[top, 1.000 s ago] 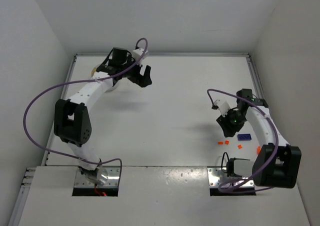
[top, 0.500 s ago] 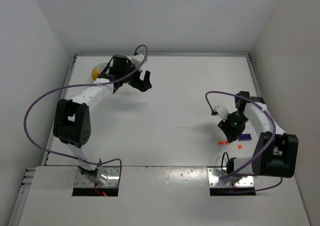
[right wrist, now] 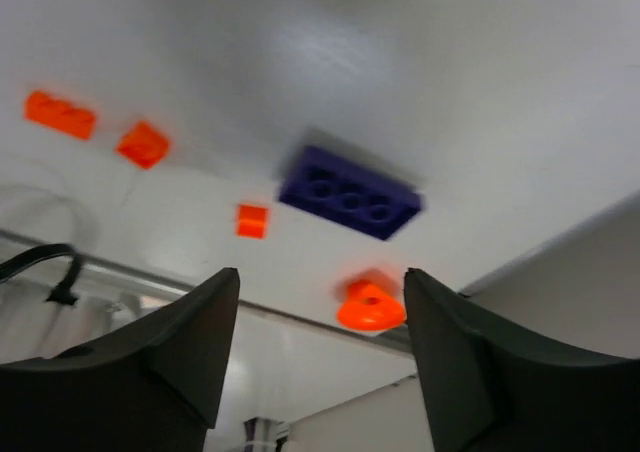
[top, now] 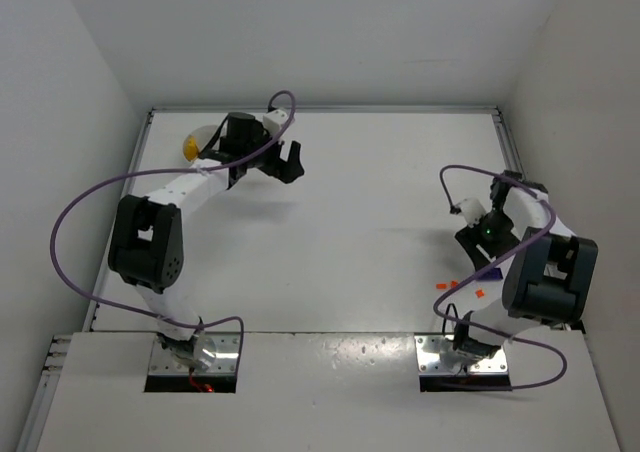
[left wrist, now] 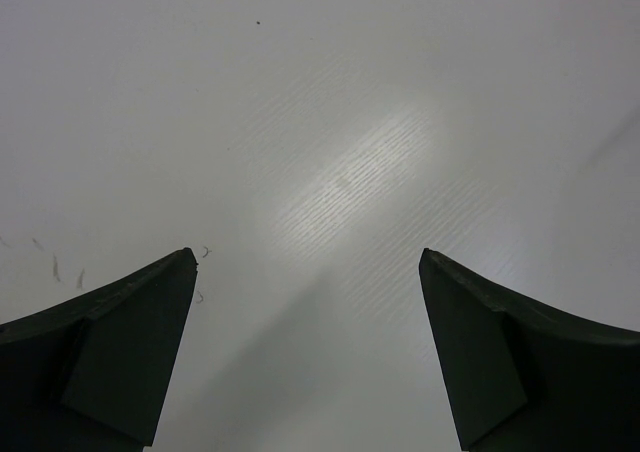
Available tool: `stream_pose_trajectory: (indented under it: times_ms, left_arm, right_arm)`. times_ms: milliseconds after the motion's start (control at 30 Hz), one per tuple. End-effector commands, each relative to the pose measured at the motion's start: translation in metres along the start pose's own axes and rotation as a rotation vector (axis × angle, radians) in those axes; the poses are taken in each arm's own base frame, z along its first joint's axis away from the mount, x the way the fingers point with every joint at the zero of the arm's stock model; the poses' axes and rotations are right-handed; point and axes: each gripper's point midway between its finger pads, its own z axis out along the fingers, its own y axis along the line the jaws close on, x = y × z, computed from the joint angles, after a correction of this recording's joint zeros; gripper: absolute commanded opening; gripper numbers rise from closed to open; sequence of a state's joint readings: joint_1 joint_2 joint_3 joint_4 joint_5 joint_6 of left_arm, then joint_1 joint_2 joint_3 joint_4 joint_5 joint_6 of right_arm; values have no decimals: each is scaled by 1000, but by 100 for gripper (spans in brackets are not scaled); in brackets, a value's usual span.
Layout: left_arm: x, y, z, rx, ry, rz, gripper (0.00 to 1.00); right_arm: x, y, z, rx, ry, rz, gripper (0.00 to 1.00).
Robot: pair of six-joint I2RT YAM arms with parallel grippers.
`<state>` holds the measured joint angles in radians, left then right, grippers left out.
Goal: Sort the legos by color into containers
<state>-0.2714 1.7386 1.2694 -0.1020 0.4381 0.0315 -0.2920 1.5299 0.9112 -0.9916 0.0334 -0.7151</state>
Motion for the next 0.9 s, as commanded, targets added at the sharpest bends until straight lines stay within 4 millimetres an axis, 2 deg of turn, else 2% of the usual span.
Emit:
stream_pose_trajectory:
  times_ms: [0,100,133,267,400,433,533,567,600,667,733,867]
  left_arm:
    - [-6,7,5,16,-32,-30,100]
    - [-4,9,10,17,-24,-43,100]
    - [-11,16,10,7,-39,-41,100]
    - [-11,24,14,12,-25,-97,100]
    - [-14,32,9,4,-15,-139,100]
    - [-18,38,7,-6,-27,-139,100]
    - [-18,36,4,-4,-5,-160,100]
    - [-28,35,-1,-5,-16,-154,100]
    - [-28,35,-1,-5,-16,-154,100]
    - [-30,39,-4,-12,-14,-170,100]
    - [-39,40,-12,-37,-29,-160,100]
    - [-42,42,-16,-59,-25,-162,100]
  right_arm:
    - [-14,-45,-21,141,-66,25,69]
    - [-14,-59,-19,156,-66,-61,74]
    - [-14,-60,-20,157,-63,-94,76]
    - [-19,-67,-11,142,-99,-285,80]
    - [-26,-78,0,129,-142,-461,80]
    - [-27,-77,3,116,-146,-491,80]
    - [-27,-78,15,73,-156,-574,82]
    - [-26,-76,18,55,-150,-594,82]
    - [-24,-73,22,30,-143,-613,82]
    - [-24,-72,22,21,-139,-662,85]
    - [-19,-64,26,7,-136,-681,85]
    - [-15,-55,29,26,-151,-693,87]
